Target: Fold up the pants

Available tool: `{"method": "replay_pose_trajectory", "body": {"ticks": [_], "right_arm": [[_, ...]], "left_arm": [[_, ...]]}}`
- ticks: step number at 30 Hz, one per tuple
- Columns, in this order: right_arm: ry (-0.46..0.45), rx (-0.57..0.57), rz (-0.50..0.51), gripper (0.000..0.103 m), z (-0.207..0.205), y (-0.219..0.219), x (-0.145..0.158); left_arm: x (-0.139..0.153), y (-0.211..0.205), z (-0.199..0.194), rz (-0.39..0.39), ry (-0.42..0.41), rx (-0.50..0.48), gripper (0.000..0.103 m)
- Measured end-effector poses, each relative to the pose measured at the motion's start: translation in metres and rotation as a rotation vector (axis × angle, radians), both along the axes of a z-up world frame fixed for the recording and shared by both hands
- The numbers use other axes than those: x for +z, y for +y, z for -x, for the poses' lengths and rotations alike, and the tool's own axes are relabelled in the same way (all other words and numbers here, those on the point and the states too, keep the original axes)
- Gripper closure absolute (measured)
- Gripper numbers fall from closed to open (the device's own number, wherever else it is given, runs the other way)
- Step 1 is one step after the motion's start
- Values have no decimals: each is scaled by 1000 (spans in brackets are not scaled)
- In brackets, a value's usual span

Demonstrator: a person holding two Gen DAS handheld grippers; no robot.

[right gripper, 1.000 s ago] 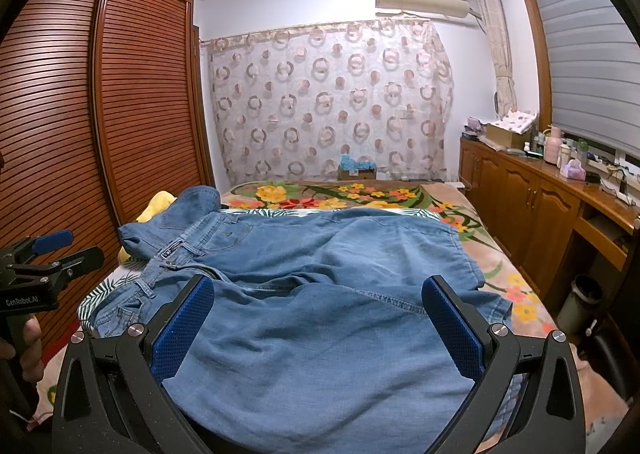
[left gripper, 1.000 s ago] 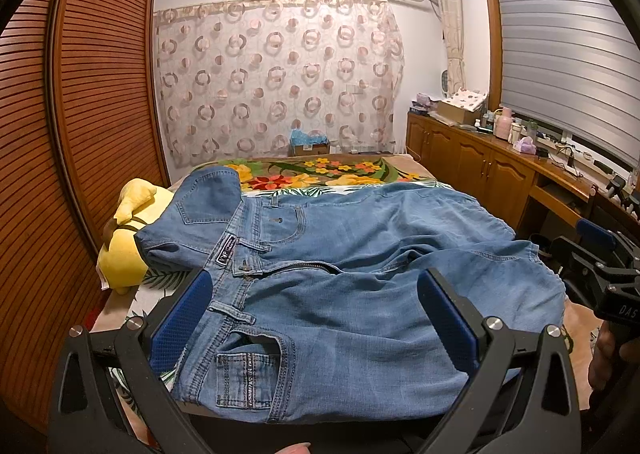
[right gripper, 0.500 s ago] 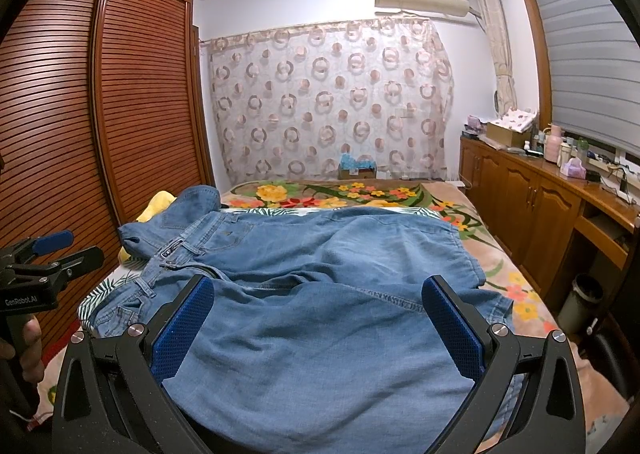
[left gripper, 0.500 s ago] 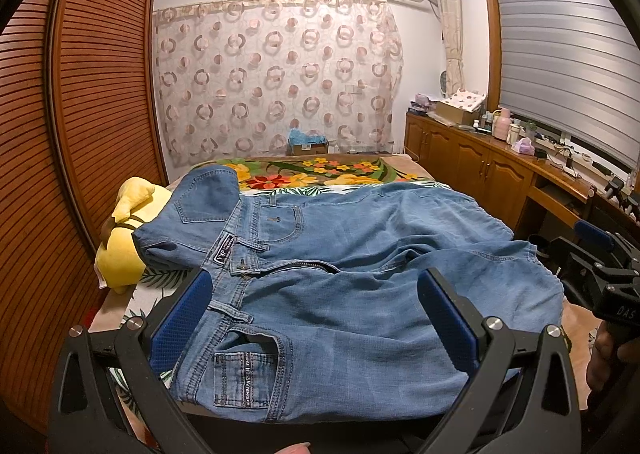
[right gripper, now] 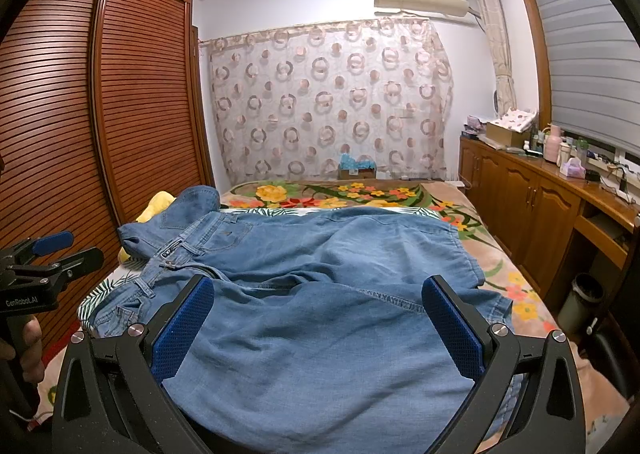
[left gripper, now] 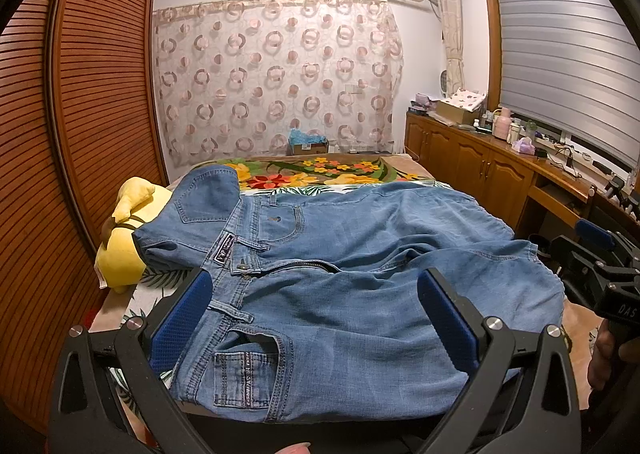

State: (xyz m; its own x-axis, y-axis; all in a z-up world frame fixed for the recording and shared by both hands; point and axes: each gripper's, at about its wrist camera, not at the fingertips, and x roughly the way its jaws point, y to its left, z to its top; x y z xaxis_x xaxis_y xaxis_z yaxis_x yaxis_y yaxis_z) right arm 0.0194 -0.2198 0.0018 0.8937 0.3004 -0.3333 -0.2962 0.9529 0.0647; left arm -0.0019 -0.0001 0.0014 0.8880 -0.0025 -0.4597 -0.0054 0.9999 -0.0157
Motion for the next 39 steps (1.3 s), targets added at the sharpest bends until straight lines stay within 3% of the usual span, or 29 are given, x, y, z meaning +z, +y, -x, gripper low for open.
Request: {"method": "replay_pose_trajectory", "body": {"ticks": [25,39], "right_arm": [[2,3,-5,0,-2,-1,-2],[43,-7,19,0,-11,0,-13]], "left_arm": [[4,-1,5,-3,9,12,0],[-30,20,-16,24,81,13,0]]}}
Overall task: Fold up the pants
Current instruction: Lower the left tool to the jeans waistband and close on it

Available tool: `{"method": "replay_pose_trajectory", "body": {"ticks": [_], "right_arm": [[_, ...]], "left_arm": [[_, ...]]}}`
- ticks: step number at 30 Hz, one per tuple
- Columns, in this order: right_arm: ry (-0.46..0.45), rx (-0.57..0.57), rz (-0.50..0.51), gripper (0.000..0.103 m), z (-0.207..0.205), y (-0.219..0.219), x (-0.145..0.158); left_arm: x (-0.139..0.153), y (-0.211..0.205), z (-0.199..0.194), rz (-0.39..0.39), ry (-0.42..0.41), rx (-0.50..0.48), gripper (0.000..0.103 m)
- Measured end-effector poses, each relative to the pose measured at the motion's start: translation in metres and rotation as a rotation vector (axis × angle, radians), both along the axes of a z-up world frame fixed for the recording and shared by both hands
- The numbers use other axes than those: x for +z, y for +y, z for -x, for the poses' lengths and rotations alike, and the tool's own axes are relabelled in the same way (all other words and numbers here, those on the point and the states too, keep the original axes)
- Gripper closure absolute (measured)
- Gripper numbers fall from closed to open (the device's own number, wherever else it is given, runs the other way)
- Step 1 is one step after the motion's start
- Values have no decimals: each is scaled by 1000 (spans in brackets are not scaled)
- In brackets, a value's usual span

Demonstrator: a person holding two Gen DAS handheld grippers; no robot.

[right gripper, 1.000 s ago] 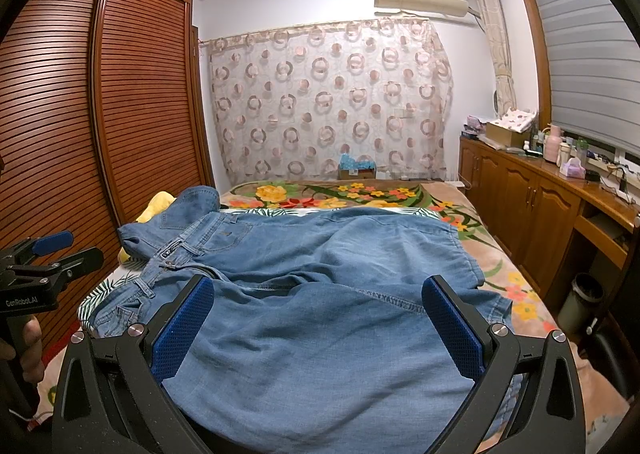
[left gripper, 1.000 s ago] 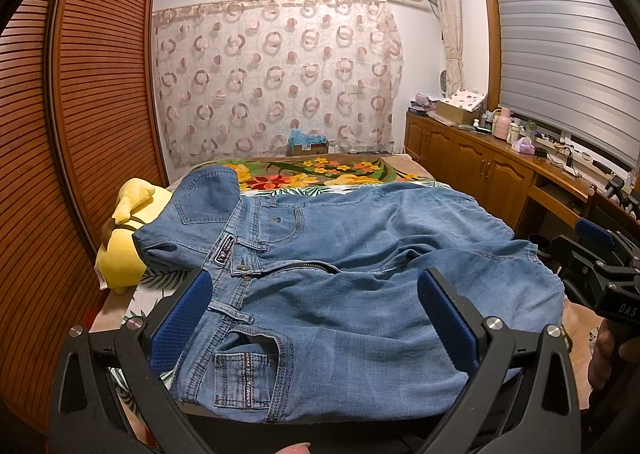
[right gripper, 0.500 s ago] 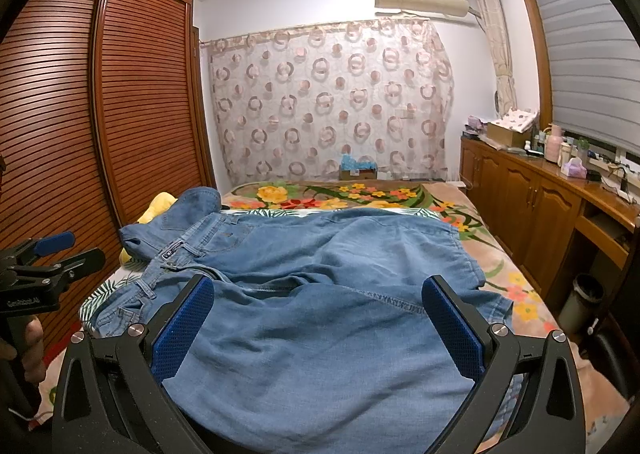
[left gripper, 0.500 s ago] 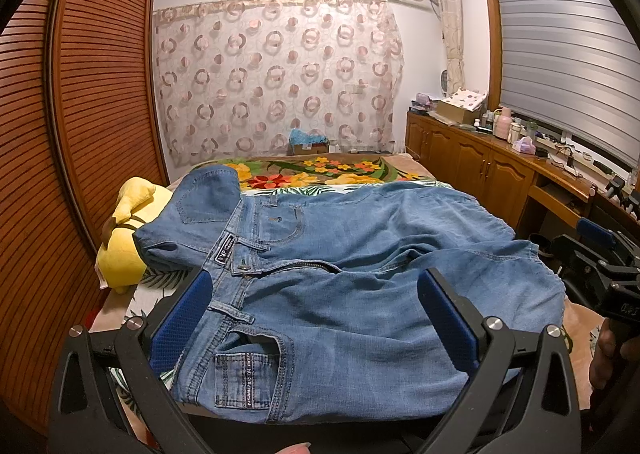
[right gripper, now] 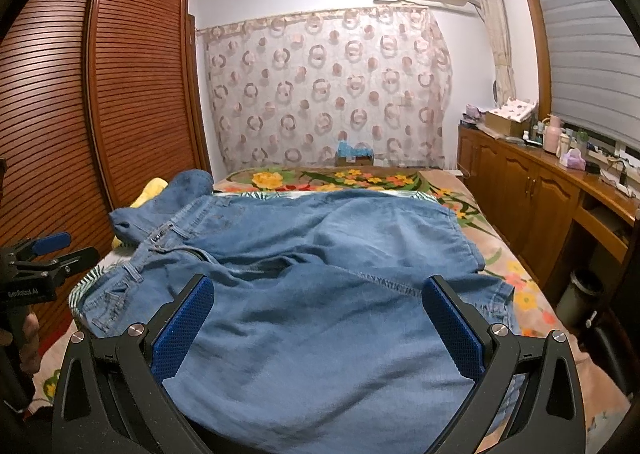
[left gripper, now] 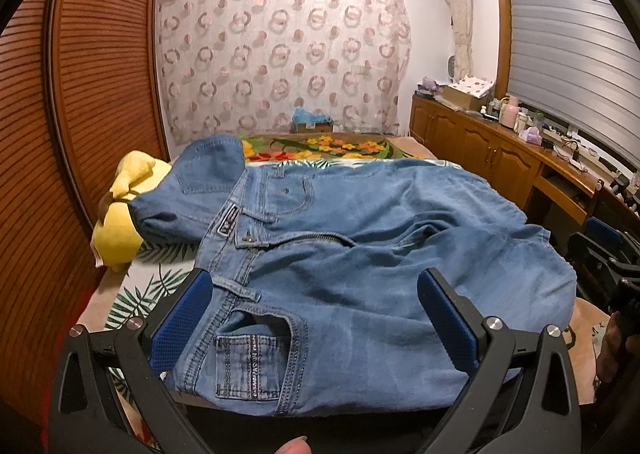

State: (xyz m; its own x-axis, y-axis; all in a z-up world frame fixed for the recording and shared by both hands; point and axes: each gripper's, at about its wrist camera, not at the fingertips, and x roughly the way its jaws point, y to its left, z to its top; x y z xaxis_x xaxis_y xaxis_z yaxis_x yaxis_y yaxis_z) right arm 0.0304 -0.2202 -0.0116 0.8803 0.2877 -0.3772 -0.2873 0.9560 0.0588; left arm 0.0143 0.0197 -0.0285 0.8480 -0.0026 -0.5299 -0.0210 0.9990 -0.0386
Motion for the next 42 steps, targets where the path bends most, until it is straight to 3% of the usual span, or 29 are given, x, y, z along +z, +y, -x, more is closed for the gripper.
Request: {"method": "replay_pose_trajectory", "body": {"ticks": [15,27,34,37,42], "right_arm": [[69,-3,33,0,-13,-1,-10],[135,-21,75,0,-16,-5,-21],[167,-20,80,0,-11,-3,-21],[172,-19,86,0,-7,-2,-19],[175,-20,84,0,-3,-5,-20]], "left_arm": [[-39,29,-11,33,75,10,0],[-67,76,-6,62,127,76,0],[-83,98,0,99,164,94,8],[-88,105,2,113,178,89,33],[-100,117,8,137,208,98,42]]}}
